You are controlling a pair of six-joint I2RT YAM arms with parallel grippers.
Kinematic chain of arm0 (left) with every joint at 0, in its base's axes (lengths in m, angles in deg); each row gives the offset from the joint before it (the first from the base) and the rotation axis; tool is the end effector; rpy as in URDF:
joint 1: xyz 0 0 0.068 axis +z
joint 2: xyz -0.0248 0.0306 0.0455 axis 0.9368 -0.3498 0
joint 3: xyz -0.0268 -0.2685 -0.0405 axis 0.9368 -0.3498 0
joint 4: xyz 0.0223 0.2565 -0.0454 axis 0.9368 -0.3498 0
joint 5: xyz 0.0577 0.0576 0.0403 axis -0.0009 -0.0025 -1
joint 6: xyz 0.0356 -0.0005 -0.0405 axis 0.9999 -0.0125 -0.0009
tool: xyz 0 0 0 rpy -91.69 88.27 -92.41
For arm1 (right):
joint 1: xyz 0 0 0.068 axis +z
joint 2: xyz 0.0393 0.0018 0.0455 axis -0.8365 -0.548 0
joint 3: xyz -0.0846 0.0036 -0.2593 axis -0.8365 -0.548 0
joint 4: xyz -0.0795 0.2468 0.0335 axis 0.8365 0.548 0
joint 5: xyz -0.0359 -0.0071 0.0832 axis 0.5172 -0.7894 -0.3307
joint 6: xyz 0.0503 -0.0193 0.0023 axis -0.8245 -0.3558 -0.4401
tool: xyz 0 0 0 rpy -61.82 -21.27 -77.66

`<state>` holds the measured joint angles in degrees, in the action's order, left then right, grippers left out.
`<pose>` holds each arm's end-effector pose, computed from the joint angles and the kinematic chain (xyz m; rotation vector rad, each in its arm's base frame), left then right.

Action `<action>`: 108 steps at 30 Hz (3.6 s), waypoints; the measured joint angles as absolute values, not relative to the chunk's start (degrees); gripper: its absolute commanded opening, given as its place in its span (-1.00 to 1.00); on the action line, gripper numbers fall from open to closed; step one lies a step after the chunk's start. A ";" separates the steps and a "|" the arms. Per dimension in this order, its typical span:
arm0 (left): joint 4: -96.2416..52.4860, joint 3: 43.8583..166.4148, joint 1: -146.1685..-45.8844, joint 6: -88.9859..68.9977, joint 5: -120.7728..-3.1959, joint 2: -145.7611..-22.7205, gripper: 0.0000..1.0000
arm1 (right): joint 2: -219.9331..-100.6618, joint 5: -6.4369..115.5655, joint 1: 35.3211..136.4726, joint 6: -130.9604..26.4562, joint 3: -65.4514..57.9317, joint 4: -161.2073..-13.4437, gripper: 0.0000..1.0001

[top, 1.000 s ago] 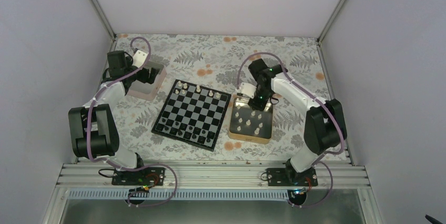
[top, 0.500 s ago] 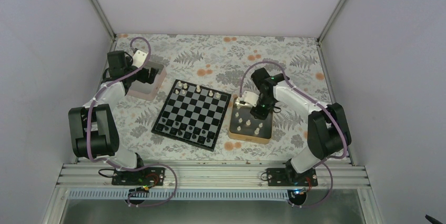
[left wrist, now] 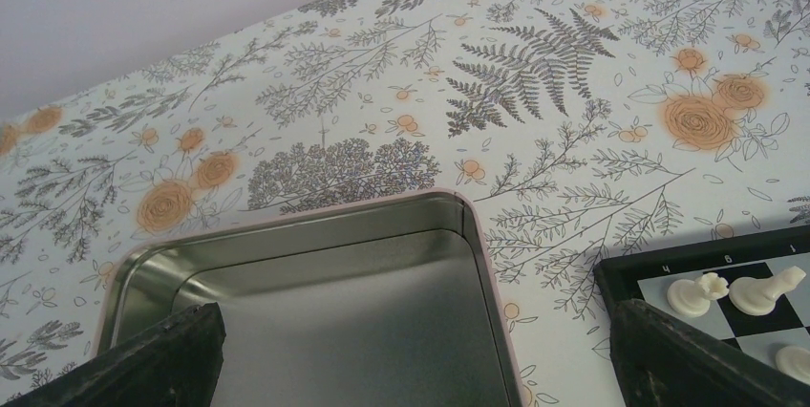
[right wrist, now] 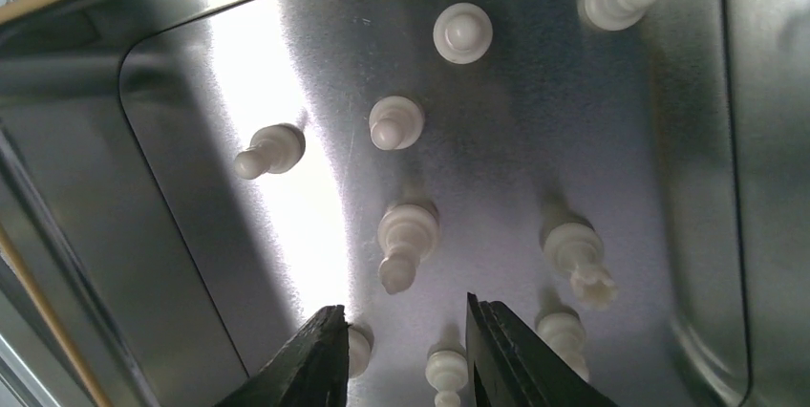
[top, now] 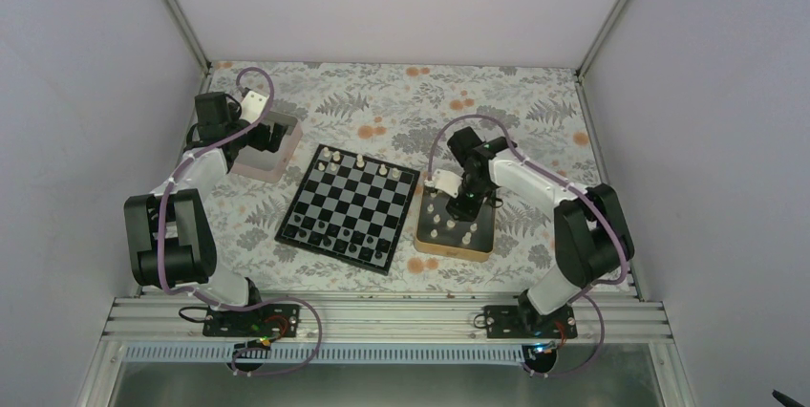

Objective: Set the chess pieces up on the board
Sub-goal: Pick up the chess piece from the storage box.

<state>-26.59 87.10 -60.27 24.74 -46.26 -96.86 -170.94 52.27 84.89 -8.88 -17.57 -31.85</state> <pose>0.3314 0.0394 0.2272 0.4855 2.0929 -0.1353 0.2423 0.1363 0.1984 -1.6384 2.5705 0.2563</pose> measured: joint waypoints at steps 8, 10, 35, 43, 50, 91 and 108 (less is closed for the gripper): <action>-26.59 87.10 -60.27 24.76 -46.24 -96.86 1.00 | -172.21 52.10 85.26 -9.34 -18.40 -33.44 -0.29; -26.59 87.10 -60.27 24.76 -46.24 -96.86 1.00 | -172.80 51.94 85.26 -9.43 -18.42 -33.95 -0.31; -26.59 87.10 -60.27 24.76 -46.19 -97.02 1.00 | -176.58 51.07 85.63 -9.87 -18.36 -35.19 -0.65; -26.57 87.10 -60.27 24.76 -46.19 -97.02 1.00 | -176.58 51.29 85.63 -10.15 -18.36 -35.82 -0.64; -26.59 87.10 -60.27 24.79 -46.19 -97.02 1.00 | -176.58 51.20 85.63 -10.39 -18.25 -35.80 -0.26; -26.62 87.10 -60.27 24.94 -46.21 -97.02 1.00 | -162.96 56.71 85.65 -11.85 -27.69 -30.95 -0.27; -26.59 87.10 -60.27 24.96 -46.19 -97.02 1.00 | -165.34 56.51 85.70 -11.85 -27.17 -32.02 -0.74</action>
